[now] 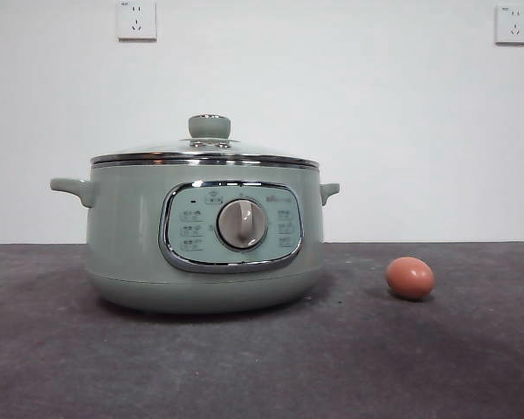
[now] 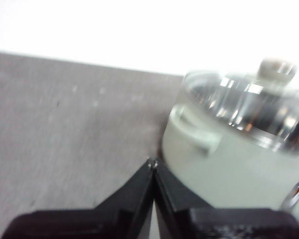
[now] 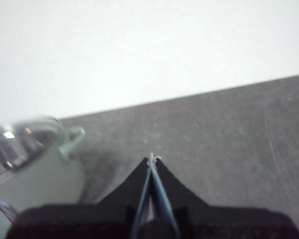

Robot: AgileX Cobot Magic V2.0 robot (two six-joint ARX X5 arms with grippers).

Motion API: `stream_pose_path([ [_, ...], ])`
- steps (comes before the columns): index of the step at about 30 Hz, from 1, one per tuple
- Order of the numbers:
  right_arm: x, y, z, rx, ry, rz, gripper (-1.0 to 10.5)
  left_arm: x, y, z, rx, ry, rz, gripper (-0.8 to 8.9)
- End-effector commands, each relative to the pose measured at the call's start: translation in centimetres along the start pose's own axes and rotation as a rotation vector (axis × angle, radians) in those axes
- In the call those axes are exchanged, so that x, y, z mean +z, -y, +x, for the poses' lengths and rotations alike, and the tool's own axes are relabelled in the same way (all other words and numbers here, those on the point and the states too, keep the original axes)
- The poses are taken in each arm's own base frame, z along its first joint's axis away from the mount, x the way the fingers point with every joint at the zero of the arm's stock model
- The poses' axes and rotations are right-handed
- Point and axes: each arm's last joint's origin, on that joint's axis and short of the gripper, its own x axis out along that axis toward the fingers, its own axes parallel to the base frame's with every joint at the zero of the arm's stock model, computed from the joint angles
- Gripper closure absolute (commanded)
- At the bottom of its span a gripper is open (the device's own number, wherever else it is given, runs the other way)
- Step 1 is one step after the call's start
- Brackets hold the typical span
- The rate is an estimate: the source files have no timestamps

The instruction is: Pick up the egg,open the lid,put the egg in the pot,close the lid

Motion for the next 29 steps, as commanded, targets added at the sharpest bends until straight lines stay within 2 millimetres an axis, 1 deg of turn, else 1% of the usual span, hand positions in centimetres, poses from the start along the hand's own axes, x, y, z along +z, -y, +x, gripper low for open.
stream_pose_path([
  [1, 1.8, -0.5, -0.2, 0.032, 0.019, 0.029, 9.6, 1.6, 0.5, -0.5, -0.015, 0.005, -0.036, 8.20],
  [7, 5.8, -1.5, -0.3, 0.080, -0.068, 0.027, 9.6, 5.8, 1.6, -1.8, -0.007, -0.050, -0.043, 8.20],
  [14, 10.9, -2.9, -0.2, 0.162, -0.212, -0.037, 9.6, 10.8, 3.1, -2.3, -0.142, -0.132, 0.003, 8.20],
  [20, 14.8, -3.9, -0.5, 0.212, -0.337, -0.104, 9.6, 14.3, 4.1, -2.7, -0.195, -0.207, 0.042, 8.20],
  [24, 16.3, -4.3, -0.6, 0.235, -0.413, -0.127, 9.6, 15.8, 4.5, -3.0, -0.196, -0.240, 0.071, 8.20],
  [29, 17.0, -4.5, -0.6, 0.239, -0.479, -0.157, 9.6, 16.7, 4.8, -3.2, -0.208, -0.254, 0.077, 8.20],
])
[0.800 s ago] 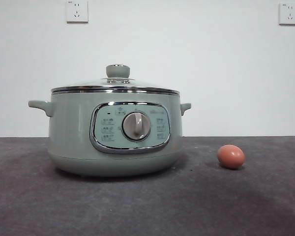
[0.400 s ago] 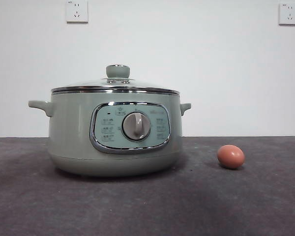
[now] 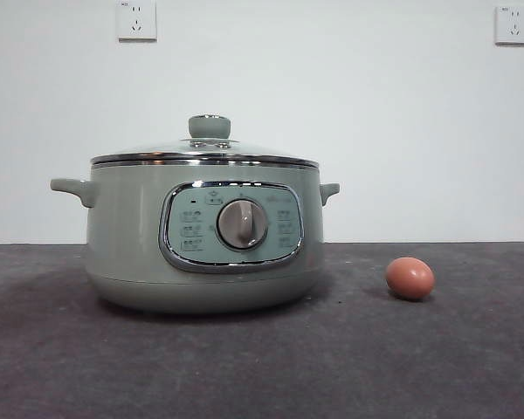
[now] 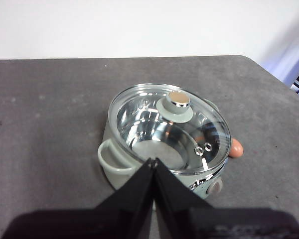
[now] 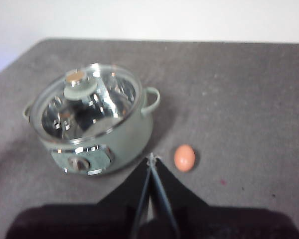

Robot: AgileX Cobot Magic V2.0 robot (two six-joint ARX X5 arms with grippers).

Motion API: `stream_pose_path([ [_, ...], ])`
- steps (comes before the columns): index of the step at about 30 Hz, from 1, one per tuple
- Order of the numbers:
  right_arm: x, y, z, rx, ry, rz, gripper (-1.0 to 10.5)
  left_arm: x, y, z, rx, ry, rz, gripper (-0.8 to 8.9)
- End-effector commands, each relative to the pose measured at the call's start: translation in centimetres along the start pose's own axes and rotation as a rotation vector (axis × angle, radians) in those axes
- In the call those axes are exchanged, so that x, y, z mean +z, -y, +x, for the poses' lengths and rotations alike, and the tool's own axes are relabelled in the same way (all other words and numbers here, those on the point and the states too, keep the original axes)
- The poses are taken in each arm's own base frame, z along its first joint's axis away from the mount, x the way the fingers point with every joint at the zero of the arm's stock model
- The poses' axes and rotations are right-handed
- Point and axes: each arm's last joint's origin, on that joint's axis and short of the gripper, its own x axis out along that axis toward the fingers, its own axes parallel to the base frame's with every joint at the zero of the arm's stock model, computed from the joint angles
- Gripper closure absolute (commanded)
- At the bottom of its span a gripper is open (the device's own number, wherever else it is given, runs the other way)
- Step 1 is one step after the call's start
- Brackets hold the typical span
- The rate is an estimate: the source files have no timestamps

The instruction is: Pick up the egg,open the lid,put the egg in the pot,close the lid

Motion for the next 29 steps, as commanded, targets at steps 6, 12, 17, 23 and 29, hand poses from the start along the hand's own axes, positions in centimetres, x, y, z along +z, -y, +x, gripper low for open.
stream_pose_path([
  [6, 0.2, 0.1, 0.2, 0.004, -0.043, -0.021, 9.3, 0.2, 0.2, 0.2, -0.049, -0.014, 0.023, 8.06],
  [12, 0.2, 0.1, 0.4, 0.015, -0.055, -0.017, 4.3, 0.4, 0.1, 0.8, -0.117, -0.039, 0.011, 2.29],
  [17, 0.1, 0.2, 0.7, 0.017, -0.082, -0.007, 3.5, 0.4, 0.0, 1.3, -0.151, -0.059, 0.000, 1.84],
  [23, 0.1, 0.4, 1.2, 0.017, -0.100, 0.000, 3.5, 0.9, -0.4, 2.2, -0.157, -0.060, 0.001, 1.84],
  [29, 0.4, 0.7, 2.1, 0.057, -0.124, 0.014, 3.5, 1.9, -0.7, 4.1, -0.209, -0.069, 0.009, 1.84],
])
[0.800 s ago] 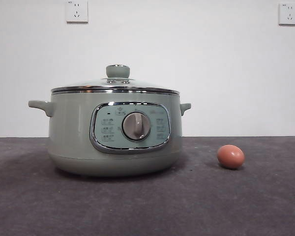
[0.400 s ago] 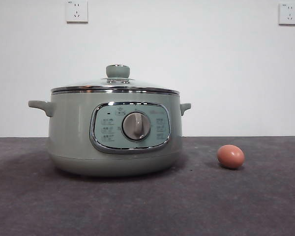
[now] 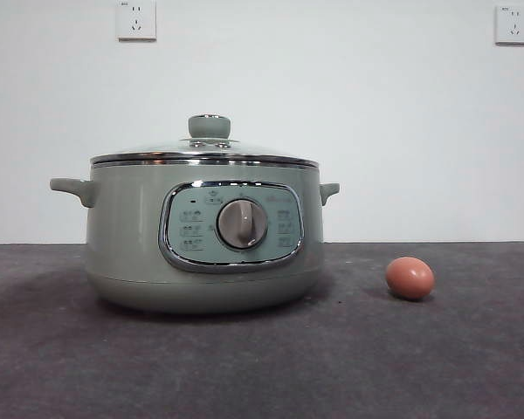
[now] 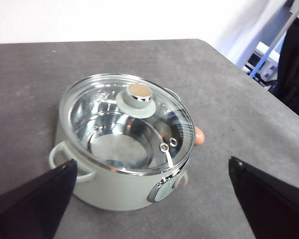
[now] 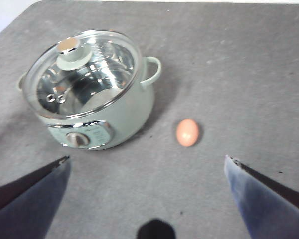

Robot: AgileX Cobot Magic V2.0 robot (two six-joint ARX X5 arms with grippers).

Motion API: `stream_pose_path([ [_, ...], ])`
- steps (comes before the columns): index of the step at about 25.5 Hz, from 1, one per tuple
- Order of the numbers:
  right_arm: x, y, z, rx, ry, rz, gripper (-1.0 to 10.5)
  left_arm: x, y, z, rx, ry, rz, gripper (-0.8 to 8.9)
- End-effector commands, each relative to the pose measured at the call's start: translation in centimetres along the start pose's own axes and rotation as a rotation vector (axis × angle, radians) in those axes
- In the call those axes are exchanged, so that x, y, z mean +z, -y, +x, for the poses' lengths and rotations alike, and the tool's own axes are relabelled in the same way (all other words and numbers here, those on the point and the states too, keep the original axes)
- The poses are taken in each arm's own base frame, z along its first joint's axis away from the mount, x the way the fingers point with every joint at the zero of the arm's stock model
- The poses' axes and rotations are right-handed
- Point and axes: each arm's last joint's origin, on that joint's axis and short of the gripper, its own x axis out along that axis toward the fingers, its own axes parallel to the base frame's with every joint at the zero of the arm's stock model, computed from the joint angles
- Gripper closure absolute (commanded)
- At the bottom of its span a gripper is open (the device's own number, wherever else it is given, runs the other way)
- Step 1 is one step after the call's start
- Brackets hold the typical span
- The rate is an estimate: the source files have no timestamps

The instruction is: Pick up the egg,open the lid,put the egg in the pot,close the lid

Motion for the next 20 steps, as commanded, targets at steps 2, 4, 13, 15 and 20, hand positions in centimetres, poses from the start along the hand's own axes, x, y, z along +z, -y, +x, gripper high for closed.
stream_pose_path([
  [2, 0.4, 0.2, 0.7, 0.043, -0.010, -0.001, 3.5, 1.6, -0.3, 1.6, -0.043, -0.002, 0.032, 1.84],
  [4, 0.6, 0.5, 1.5, 0.046, -0.037, 0.011, 3.5, 2.9, -0.6, 3.4, -0.077, -0.016, 0.044, 1.84],
  [13, 1.2, 1.6, 4.3, 0.097, -0.129, 0.060, 3.5, 6.9, -0.8, 15.7, -0.030, -0.219, 0.239, 1.84],
  [15, 1.2, 1.7, 4.5, 0.097, -0.135, 0.062, 3.5, 7.1, -0.6, 18.5, -0.024, -0.248, 0.268, 1.84],
  [20, 1.2, 1.7, 4.5, 0.097, -0.135, 0.062, 3.5, 5.9, -0.5, 23.7, -0.027, -0.328, 0.295, 1.84],
])
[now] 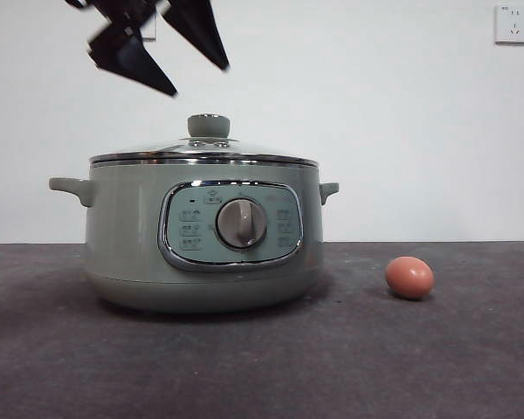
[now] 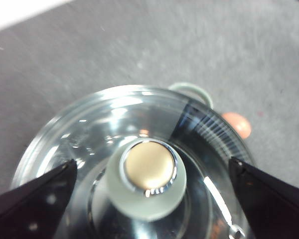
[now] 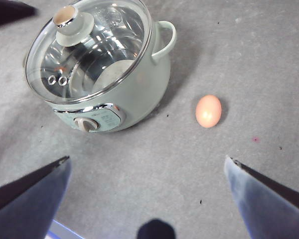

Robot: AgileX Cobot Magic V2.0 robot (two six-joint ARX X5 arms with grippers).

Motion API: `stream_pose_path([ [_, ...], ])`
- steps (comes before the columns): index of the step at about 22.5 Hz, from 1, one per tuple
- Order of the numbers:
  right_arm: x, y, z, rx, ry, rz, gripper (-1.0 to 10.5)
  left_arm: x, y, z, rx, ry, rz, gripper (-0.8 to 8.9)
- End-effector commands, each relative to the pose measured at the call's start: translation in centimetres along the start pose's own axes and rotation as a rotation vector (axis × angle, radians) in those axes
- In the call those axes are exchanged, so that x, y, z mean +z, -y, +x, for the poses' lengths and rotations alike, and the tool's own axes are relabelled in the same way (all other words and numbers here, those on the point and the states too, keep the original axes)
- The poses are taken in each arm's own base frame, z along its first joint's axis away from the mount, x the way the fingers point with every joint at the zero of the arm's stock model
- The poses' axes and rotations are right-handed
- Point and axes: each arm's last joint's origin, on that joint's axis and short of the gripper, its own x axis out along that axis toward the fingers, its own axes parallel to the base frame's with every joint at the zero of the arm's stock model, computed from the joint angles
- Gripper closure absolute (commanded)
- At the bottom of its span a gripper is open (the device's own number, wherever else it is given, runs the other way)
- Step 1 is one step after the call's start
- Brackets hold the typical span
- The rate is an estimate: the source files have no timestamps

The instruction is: Pick up the egg,open the lid,put the egg in the pot,close the lid

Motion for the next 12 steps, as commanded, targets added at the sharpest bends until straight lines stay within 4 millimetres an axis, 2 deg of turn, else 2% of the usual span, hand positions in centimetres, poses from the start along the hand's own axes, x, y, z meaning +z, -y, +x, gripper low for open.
stream_pose_path([
  [1, 0.1, -0.1, -0.1, 0.004, 0.011, -0.010, 3.5, -0.4, 0.0, 1.9, 0.010, -0.042, 0.020, 1.85],
  [5, 0.1, -0.1, -0.1, 0.004, 0.011, -0.010, 3.5, -1.0, -0.3, 3.8, 0.001, -0.088, 0.009, 1.86],
  [10, 0.1, -0.1, -0.1, 0.004, 0.008, -0.004, 3.5, -0.9, -0.3, 4.3, 0.022, -0.075, 0.016, 1.90],
  [11, 0.1, -0.1, -0.1, 0.004, 0.008, -0.004, 3.5, -0.9, -0.3, 4.3, 0.021, -0.071, 0.017, 2.10],
  [12, 0.1, -0.1, -0.1, 0.004, 0.008, -0.004, 3.5, -0.9, -0.3, 4.3, 0.020, -0.074, 0.015, 2.73],
])
